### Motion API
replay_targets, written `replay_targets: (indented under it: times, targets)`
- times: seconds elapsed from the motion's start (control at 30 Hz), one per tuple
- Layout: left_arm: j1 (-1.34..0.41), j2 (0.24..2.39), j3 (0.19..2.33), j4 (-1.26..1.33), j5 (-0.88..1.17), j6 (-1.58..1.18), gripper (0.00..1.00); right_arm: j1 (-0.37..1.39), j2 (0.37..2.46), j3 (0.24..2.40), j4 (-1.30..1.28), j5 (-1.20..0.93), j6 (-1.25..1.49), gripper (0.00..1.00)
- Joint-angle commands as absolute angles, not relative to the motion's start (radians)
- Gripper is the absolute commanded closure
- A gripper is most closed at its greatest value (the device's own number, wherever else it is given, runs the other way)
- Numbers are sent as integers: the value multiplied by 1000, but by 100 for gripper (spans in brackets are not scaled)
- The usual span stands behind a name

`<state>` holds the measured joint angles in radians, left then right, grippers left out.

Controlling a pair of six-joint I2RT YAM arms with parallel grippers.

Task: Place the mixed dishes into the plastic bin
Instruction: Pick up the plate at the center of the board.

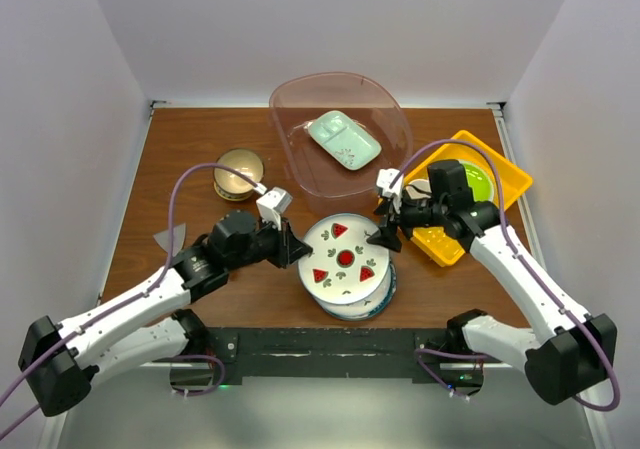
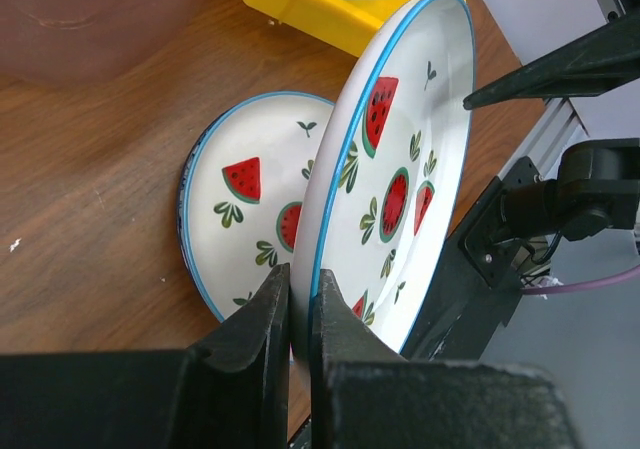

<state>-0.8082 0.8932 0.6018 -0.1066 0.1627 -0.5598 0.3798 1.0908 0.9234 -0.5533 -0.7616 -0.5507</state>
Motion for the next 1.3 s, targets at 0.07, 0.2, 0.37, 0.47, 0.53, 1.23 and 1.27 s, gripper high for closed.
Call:
replay_targets:
  times: [0.07,0.2,0.37,0.47,0.53,1.23,1.27]
  targets:
    - [-776,813,661,-49,161,-609,100,327,1051,953,-574,-827,-566,19]
    - [-740,784,680,-89,160,-598,100,295,1039,956,-580,-845,-565,16]
    - [-700,761,715,-146,161,-574,100,267,1032,956,-578,-845,-557,15]
    - [-675,749,739,-173,156,-561,100,262,1032,956,-575,-839,-557,14]
    - [-664,739,759,-193,153,-552,100,261,1034,956,-575,-839,-557,14]
    - [-629,756,931,-270,63,-486,100,261,1029,950,-578,-844,-566,12]
    - [-629,759,940,-264,64,-486,100,258,1028,950,-578,-845,-566,11]
